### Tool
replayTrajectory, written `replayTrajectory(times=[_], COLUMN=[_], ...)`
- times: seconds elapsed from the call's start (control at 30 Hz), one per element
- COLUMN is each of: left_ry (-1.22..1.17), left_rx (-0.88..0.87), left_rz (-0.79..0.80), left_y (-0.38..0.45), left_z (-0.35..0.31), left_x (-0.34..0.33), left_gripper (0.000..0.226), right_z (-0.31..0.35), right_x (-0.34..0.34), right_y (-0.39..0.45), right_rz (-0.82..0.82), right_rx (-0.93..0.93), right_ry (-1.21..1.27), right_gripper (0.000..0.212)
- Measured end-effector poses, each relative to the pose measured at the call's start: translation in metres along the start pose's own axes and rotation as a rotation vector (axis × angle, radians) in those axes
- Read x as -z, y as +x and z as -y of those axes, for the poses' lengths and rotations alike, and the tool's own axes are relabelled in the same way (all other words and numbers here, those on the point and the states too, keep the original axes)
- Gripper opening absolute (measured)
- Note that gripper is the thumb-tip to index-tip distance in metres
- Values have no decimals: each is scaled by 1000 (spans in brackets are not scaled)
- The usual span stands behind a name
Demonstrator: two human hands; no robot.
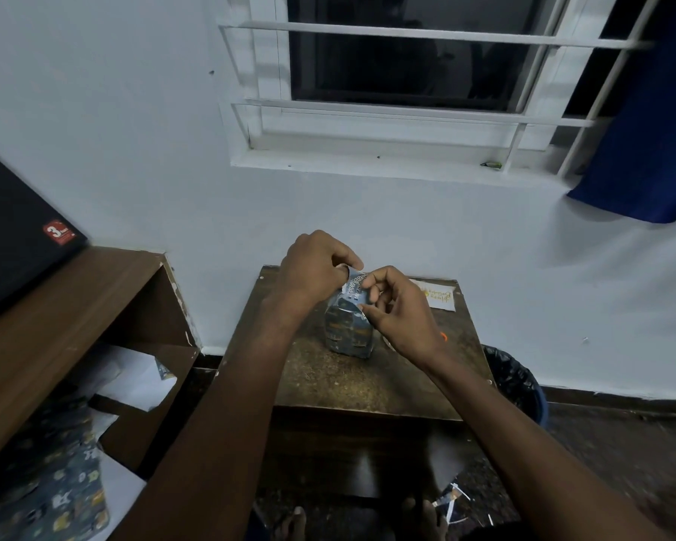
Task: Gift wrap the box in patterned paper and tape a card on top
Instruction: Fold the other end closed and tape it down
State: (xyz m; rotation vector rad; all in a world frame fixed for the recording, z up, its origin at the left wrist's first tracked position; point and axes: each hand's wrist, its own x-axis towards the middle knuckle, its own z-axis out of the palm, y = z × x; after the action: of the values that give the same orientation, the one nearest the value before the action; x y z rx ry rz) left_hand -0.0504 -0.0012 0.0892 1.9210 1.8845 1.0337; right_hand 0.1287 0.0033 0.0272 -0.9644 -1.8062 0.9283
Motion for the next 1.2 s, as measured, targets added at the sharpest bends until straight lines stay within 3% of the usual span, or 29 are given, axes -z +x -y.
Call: replayTrajectory(times=[0.2,0.53,0.83,0.97,1.2], left_ry=[264,199,-194,-179,-48], left_rx=[-73,-59,65,56,28], left_rz=[-10,93,73,61,40], left_y=[-3,-1,0,2,6], left_z=[-16,-19,-11,-8,-12], left_x=[6,11,3,1,2], left_gripper=[27,28,28,24,32], right_z=[-3,-2,-5,-5,-6], right_x=[-1,0,-5,-6,-6], right_y=[1,2,8,9,8], right_rz=[18,17,19,19,30], right_rx=[-9,5,115,151,158], right_ry=[-3,-104,-301,-395,-389], right_gripper=[34,36,30,21,27])
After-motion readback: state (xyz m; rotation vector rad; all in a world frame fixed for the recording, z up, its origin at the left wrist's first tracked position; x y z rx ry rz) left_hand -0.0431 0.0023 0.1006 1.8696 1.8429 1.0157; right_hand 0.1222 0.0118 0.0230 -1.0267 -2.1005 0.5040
